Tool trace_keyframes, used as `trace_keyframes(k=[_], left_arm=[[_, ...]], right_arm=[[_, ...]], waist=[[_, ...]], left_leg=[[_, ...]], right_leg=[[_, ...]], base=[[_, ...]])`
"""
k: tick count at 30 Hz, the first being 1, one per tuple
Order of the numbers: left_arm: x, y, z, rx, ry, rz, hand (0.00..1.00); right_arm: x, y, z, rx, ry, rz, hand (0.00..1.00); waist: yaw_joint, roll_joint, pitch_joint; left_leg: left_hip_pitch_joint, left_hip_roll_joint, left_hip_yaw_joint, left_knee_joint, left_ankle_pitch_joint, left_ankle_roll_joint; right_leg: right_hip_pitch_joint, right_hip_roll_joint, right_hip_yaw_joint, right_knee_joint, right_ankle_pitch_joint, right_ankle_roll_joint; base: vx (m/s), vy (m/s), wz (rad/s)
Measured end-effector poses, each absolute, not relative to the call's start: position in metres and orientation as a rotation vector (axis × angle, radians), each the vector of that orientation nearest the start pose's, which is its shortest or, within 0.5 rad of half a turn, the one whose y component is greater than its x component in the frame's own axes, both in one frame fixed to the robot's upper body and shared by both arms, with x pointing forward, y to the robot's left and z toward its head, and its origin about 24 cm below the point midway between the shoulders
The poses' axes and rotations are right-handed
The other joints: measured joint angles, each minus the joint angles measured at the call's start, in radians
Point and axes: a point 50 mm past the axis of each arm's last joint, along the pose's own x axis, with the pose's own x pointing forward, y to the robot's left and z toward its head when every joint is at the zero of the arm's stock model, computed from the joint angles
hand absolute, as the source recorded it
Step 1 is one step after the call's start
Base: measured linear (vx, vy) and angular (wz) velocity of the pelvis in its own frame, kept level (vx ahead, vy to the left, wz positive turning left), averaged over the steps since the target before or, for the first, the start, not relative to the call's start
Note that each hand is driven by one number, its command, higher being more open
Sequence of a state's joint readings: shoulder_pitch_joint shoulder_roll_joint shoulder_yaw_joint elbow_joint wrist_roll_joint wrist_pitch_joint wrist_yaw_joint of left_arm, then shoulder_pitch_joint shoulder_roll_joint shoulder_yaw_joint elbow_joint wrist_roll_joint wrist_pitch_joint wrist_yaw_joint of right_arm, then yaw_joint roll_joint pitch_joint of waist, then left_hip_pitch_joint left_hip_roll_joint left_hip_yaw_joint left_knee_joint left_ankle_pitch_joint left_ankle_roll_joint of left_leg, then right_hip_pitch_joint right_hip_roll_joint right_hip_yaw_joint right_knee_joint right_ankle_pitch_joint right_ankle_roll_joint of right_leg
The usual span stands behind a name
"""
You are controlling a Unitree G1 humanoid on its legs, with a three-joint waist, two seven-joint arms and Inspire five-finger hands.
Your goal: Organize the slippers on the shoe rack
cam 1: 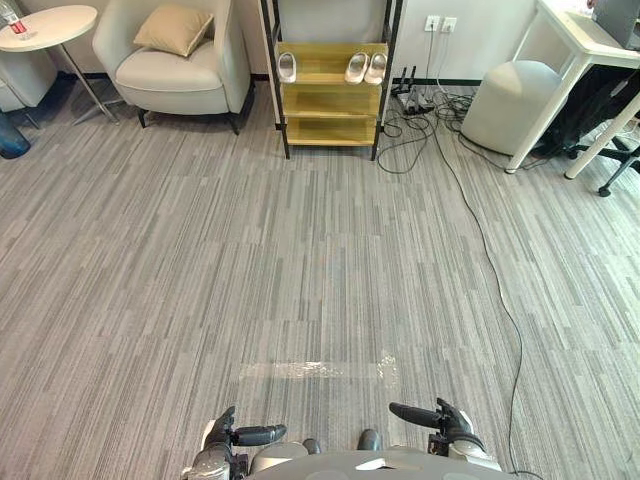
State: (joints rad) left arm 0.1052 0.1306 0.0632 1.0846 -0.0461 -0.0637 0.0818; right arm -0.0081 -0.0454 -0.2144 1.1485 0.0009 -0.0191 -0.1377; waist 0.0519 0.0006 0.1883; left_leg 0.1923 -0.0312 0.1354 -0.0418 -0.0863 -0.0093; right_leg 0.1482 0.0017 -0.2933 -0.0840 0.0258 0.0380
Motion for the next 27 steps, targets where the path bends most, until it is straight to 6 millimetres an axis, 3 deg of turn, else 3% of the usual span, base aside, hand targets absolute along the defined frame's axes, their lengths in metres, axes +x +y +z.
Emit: trace_keyframes(k=[25,26,27], left_arm=[[0.0808,0.2145,-0.1617,0.086,1.121,0.249,1.0],[0.0807,0.2148,-0.1617,0.087,1.122,0.249,1.0],[0.0803,0.218,-0.1614,0.097,1.125,0.251,1.0]], right_arm=[[0.1052,-0.1953,-0.1629,0.005,1.129,-0.34,1.0],[0.105,-0.1951,-0.163,0.005,1.13,-0.34,1.0],[0.1053,-0.192,-0.1633,0.013,1.13,-0.337,1.0]], waist=[[0.0,-0.002,-0.01],[0.001,-0.004,-0.01],[0.0,-0.01,-0.011]], left_leg=[[-0.002,-0.005,-0.003,-0.01,0.005,0.009],[-0.005,-0.007,-0.004,-0.008,0.003,0.013],[-0.034,-0.011,-0.004,0.031,-0.027,0.041]], right_leg=[[-0.006,-0.003,-0.004,0.0,0.001,-0.003],[-0.008,-0.006,-0.007,0.001,0.001,-0.002],[-0.036,-0.019,-0.023,0.044,-0.04,0.008]], base=[[-0.02,-0.011,0.0],[-0.01,0.004,0.11],[-0.03,0.021,0.14]])
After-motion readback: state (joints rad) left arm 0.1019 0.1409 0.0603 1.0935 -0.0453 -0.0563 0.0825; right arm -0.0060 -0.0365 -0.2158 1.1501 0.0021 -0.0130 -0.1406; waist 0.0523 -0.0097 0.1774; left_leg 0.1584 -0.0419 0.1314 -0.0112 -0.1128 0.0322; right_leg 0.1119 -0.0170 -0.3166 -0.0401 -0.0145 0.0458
